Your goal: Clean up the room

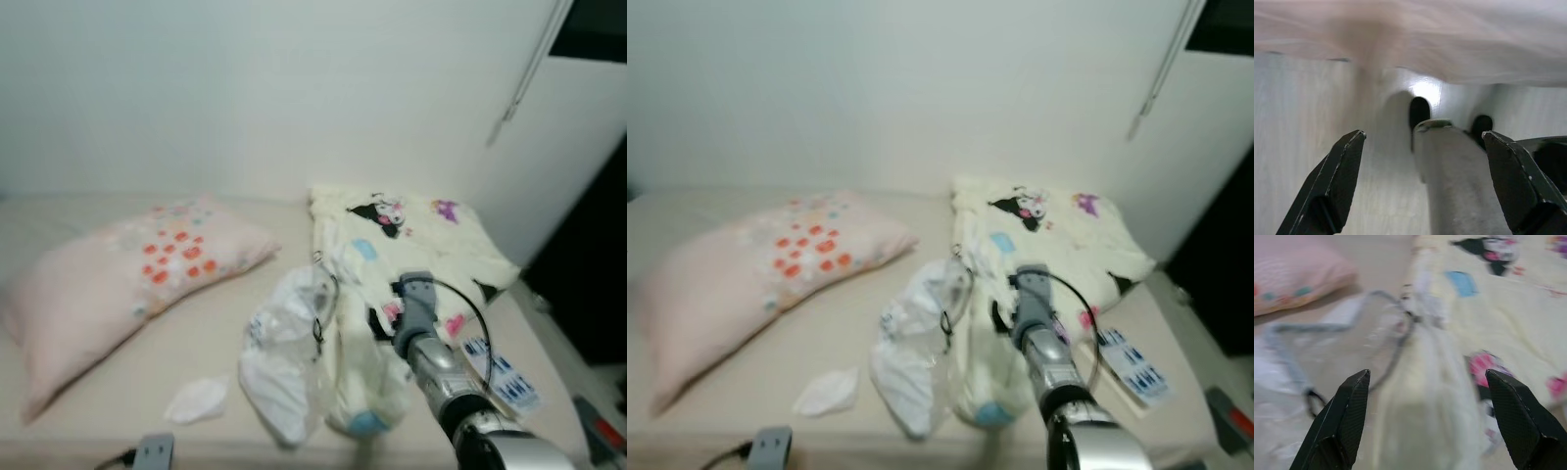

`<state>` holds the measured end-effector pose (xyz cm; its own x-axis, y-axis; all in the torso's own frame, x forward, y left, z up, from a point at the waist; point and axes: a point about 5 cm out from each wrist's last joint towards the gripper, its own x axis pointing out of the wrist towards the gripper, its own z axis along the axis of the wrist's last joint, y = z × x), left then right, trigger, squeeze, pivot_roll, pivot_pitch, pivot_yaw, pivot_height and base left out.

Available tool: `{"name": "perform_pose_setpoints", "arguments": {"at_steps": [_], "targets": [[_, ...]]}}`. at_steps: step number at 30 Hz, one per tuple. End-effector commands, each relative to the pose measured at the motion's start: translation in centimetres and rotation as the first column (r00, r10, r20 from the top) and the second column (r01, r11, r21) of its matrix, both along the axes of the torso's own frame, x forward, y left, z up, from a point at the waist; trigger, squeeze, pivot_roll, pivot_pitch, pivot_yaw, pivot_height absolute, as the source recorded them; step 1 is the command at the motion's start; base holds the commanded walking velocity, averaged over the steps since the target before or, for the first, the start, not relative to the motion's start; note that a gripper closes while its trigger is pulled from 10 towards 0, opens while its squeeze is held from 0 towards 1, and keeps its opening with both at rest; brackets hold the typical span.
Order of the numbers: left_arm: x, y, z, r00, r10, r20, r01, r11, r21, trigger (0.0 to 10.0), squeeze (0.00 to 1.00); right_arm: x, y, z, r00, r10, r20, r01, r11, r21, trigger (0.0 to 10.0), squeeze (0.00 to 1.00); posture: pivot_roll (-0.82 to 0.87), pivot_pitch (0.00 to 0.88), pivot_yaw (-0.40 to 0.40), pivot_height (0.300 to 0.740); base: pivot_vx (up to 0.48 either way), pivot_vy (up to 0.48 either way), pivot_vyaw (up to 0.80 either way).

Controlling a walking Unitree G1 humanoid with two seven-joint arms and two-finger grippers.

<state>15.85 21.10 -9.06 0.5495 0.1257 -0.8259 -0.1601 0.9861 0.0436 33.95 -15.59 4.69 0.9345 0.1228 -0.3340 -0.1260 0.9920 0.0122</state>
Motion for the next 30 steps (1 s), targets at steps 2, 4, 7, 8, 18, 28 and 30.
{"name": "perform_pose_setpoints", "arguments": {"at_steps": [2,4,7,8,18,28,30], "targets": [[-1.2,0.3,-0.5,0.999,0.002,-0.053,-0.002,1.000,0.008,10.0,0.00,0.0,0.1,0.1,1.000,0.008,0.014,-0.008,1.000,0.007,10.0,0.00,-0.03,0.000,-0.067,0.740,0.000,-0.472,0.00],[-1.3,0.4,-0.5,0.999,0.018,-0.051,-0.017,1.000,0.012,10.0,0.00,0.3,0.3,0.5,0.999,0.022,0.028,-0.022,1.000,0.005,10.0,0.00,-0.03,0.000,-0.064,0.740,0.000,-0.234,0.00],[-1.3,0.5,-0.5,0.998,0.028,-0.050,-0.027,0.999,0.018,10.0,0.00,0.4,0.6,0.6,0.998,0.051,0.029,-0.051,0.999,0.001,10.0,0.00,-0.03,0.000,-0.064,0.740,0.000,0.000,0.00],[-1.3,0.5,-0.5,0.998,0.025,-0.052,-0.024,0.999,0.023,10.0,0.00,0.4,0.8,0.7,0.997,0.068,0.029,-0.068,0.998,0.000,10.0,0.00,-0.03,0.000,-0.064,0.740,0.000,0.000,0.00],[-1.4,0.7,-0.5,0.998,0.022,-0.061,-0.020,0.999,0.038,10.0,0.00,0.3,2.7,0.6,0.983,0.184,0.014,-0.184,0.983,-0.006,10.0,0.00,-0.02,0.000,-0.061,0.740,0.000,0.000,0.16],[-1.4,0.8,-0.5,0.998,0.015,-0.062,-0.012,0.999,0.042,10.0,0.00,0.5,2.8,0.8,0.980,0.197,0.016,-0.197,0.980,-0.004,10.0,0.00,-0.02,0.000,-0.059,0.740,0.000,0.000,0.80],[-1.4,0.8,-0.5,0.998,0.014,-0.062,-0.012,0.999,0.042,10.0,0.00,0.6,2.8,0.9,0.980,0.197,0.017,-0.197,0.980,-0.001,10.0,0.00,-0.02,0.000,-0.059,0.740,0.000,0.000,0.80]]}}
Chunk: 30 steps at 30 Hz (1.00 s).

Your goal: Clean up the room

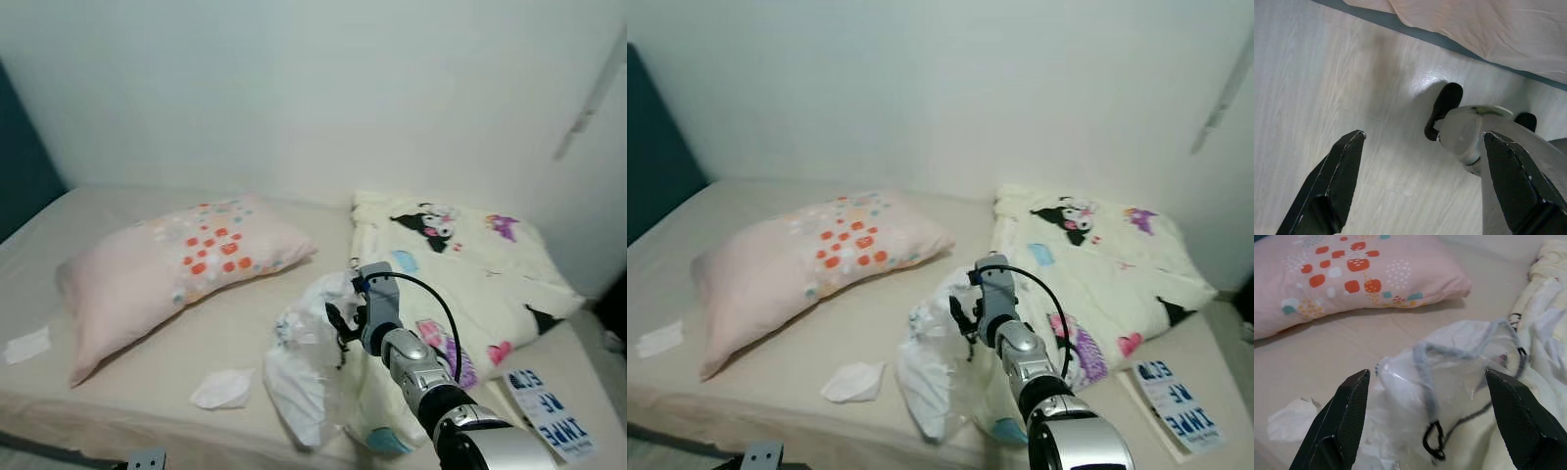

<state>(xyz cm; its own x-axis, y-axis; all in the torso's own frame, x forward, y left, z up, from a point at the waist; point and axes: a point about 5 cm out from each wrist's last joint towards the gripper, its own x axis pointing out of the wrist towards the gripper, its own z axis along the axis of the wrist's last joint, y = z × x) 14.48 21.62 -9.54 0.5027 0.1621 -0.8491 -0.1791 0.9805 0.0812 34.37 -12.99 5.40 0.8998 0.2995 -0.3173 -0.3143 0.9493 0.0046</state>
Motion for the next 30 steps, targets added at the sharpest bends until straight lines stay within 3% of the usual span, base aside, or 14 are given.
{"name": "perform_pose_setpoints", "arguments": {"at_steps": [1,9,18,20,30], "targets": [[-0.1,0.3,0.0,1.000,-0.010,-0.010,0.010,1.000,0.010,10.0,0.00,0.1,0.2,0.2,1.000,0.007,-0.002,-0.007,1.000,0.003,10.0,0.00,-0.02,0.000,-0.059,0.740,0.000,0.000,0.80],[-0.1,0.2,0.0,1.000,-0.015,-0.012,0.015,1.000,-0.004,10.0,0.00,0.1,-0.6,-0.2,0.999,-0.029,-0.015,0.027,0.995,-0.093,10.0,0.00,-0.02,0.000,-0.058,0.740,0.000,0.000,0.80],[-0.2,0.0,-0.1,0.999,-0.039,-0.024,0.038,0.999,-0.025,10.0,0.00,0.3,-2.1,-0.1,0.994,-0.109,-0.017,0.104,0.980,-0.168,10.0,0.00,-0.03,0.000,-0.058,0.740,0.000,-0.377,0.00],[-0.3,0.0,-0.1,1.000,-0.016,-0.020,0.016,1.000,-0.027,10.0,0.00,0.2,-3.1,-0.4,0.987,-0.158,-0.041,0.144,0.961,-0.235,10.0,0.00,-0.03,0.000,-0.061,0.740,0.000,0.000,0.00],[-0.6,-0.1,-0.2,0.999,-0.028,-0.029,0.027,0.999,-0.031,10.0,0.00,-0.1,-5.0,-0.9,0.964,-0.254,-0.075,0.221,0.927,-0.304,10.0,0.00,-0.02,0.000,-0.066,0.740,0.000,0.000,0.00]]}}
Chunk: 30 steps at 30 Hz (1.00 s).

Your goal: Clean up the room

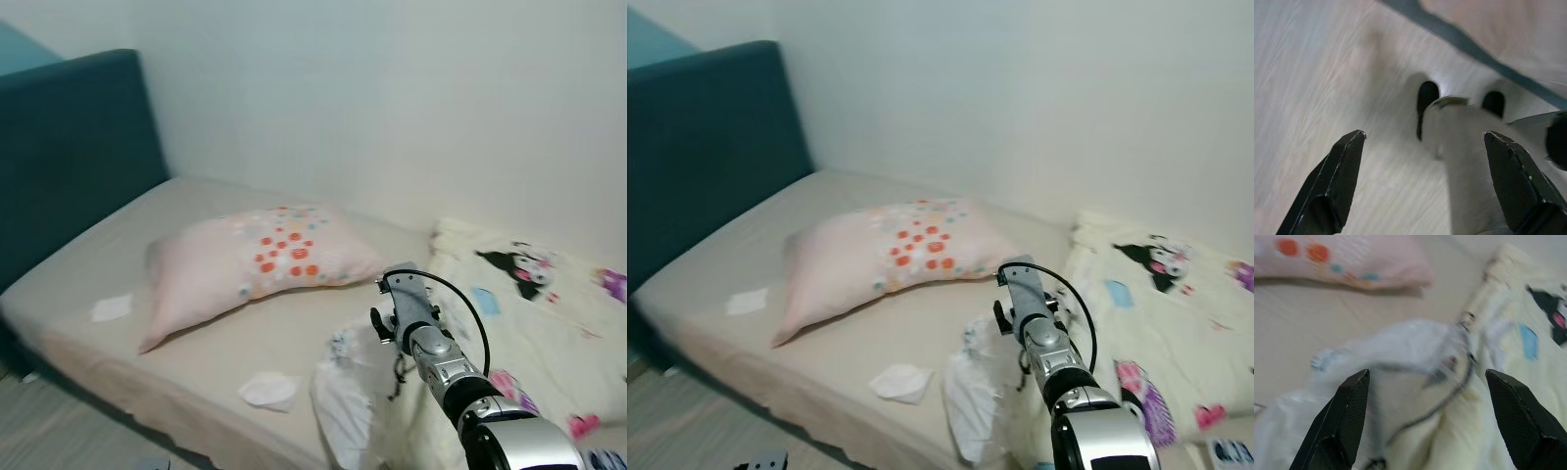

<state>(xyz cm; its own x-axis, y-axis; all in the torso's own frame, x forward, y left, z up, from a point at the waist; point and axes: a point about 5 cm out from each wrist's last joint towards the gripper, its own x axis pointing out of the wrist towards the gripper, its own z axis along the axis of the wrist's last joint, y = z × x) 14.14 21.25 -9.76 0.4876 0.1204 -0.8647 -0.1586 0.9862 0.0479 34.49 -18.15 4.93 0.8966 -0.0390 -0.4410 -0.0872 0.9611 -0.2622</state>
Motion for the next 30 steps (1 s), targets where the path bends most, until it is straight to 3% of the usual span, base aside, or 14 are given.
{"name": "perform_pose_setpoints", "arguments": {"at_steps": [1,3,7,15,24,30], "targets": [[-0.2,0.3,0.0,1.000,-0.008,-0.008,0.008,1.000,0.007,10.0,0.00,-0.3,0.1,-0.4,1.000,0.000,-0.021,0.000,1.000,-0.001,10.0,0.00,-0.02,0.000,-0.066,0.740,0.000,0.000,0.00],[-0.2,0.3,0.0,1.000,-0.008,-0.008,0.008,1.000,0.007,10.0,0.00,-0.3,0.1,-0.4,1.000,0.000,-0.021,0.000,1.000,-0.001,10.0,0.00,-0.02,0.000,-0.066,0.740,0.000,0.000,0.00],[-0.4,0.3,-0.1,1.000,-0.013,-0.013,0.013,1.000,0.007,10.0,0.00,-0.3,0.7,-0.5,1.000,0.021,-0.021,-0.018,0.995,0.097,10.0,0.00,-0.02,0.000,-0.064,0.730,0.000,0.000,0.00],[-0.8,0.6,-0.1,1.000,-0.025,-0.018,0.025,0.999,0.023,10.0,0.00,-0.3,1.7,-0.5,0.999,0.046,-0.014,-0.043,0.979,0.200,10.0,0.00,-0.01,0.000,-0.052,0.705,0.000,0.000,0.00],[-0.8,0.9,-0.1,0.999,-0.038,-0.019,0.039,0.999,0.036,10.0,0.00,-0.4,1.9,-0.7,0.999,0.044,-0.013,-0.040,0.973,0.229,10.0,0.00,0.00,0.003,-0.040,0.675,0.000,0.000,0.00],[-0.9,1.1,0.0,0.999,-0.038,-0.018,0.039,0.998,0.041,10.0,0.00,-0.5,1.5,-0.7,0.999,0.035,-0.004,-0.034,0.981,0.189,10.0,0.00,0.01,0.009,-0.030,0.650,0.000,0.000,0.00]]}}
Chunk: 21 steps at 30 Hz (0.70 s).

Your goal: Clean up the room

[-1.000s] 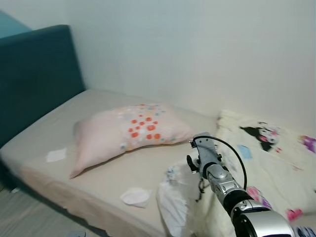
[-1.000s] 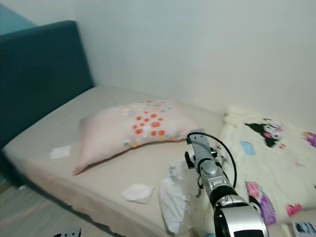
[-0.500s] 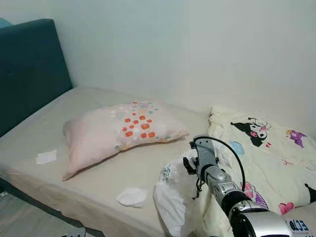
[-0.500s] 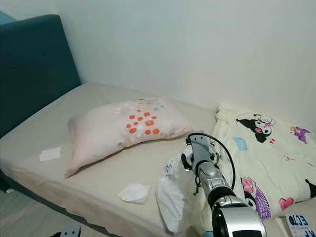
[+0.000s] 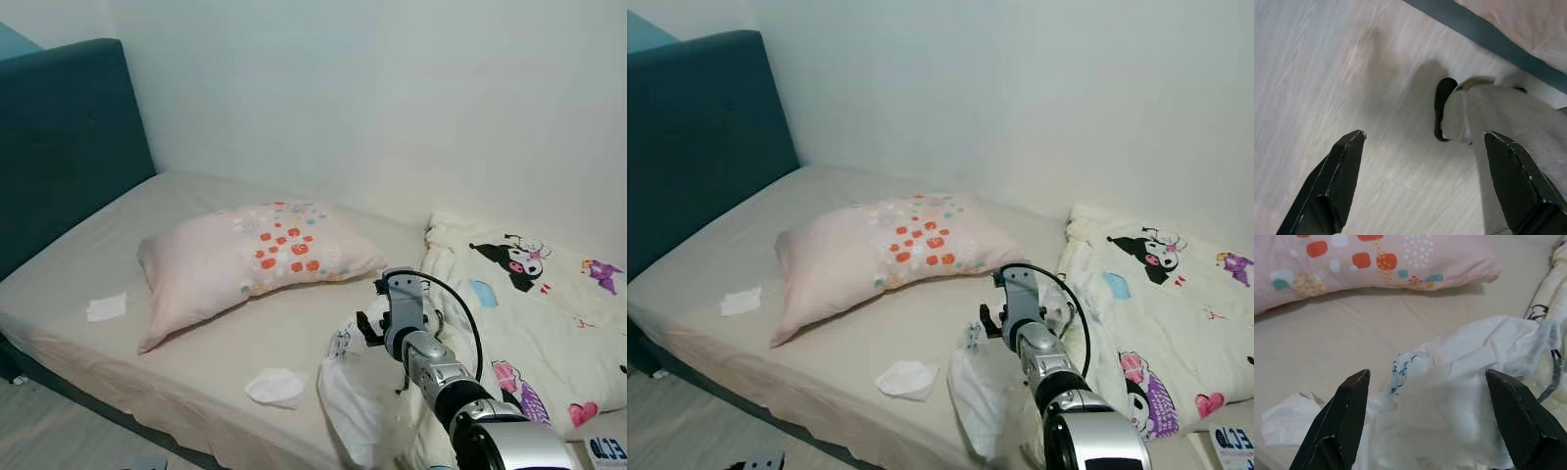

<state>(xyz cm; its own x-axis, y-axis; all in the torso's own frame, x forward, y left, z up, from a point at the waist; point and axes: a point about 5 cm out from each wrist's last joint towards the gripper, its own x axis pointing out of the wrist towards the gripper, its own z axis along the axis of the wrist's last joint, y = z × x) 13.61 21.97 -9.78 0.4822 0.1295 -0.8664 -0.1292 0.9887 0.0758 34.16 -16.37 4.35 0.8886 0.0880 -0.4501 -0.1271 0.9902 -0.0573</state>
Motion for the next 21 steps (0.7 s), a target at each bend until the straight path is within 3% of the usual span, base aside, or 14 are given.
{"name": "perform_pose_setpoints", "arguments": {"at_steps": [1,11,13,17,21], "targets": [[-0.3,0.4,0.0,1.000,-0.009,-0.006,0.009,1.000,0.015,10.0,0.00,-0.1,-0.3,-0.1,1.000,-0.004,0.009,0.004,1.000,-0.017,10.0,0.00,0.01,0.009,-0.030,0.650,0.000,0.000,0.00],[-0.4,0.6,0.0,1.000,-0.016,-0.009,0.016,1.000,0.019,10.0,0.00,1.8,-2.0,3.5,0.979,-0.060,0.194,0.074,0.995,-0.062,10.0,0.00,0.01,0.009,-0.027,0.640,0.000,0.000,0.00],[-0.4,0.6,0.0,1.000,-0.016,-0.009,0.016,1.000,0.019,10.0,0.00,1.8,-2.0,3.5,0.979,-0.060,0.194,0.074,0.995,-0.062,10.0,0.00,0.01,0.009,-0.027,0.640,0.000,0.000,0.00],[-0.4,0.6,0.0,1.000,-0.021,-0.009,0.021,1.000,0.018,10.0,0.00,2.5,-2.9,5.3,0.957,-0.060,0.283,0.097,0.988,-0.119,10.0,0.00,0.01,0.011,-0.024,0.640,0.000,0.000,0.00],[-0.4,0.6,0.0,1.000,-0.025,-0.010,0.025,0.999,0.020,10.0,0.00,2.4,-3.6,5.0,0.964,-0.082,0.253,0.131,0.974,-0.185,10.0,0.00,0.01,0.015,-0.021,0.640,0.000,0.000,0.00]]}}
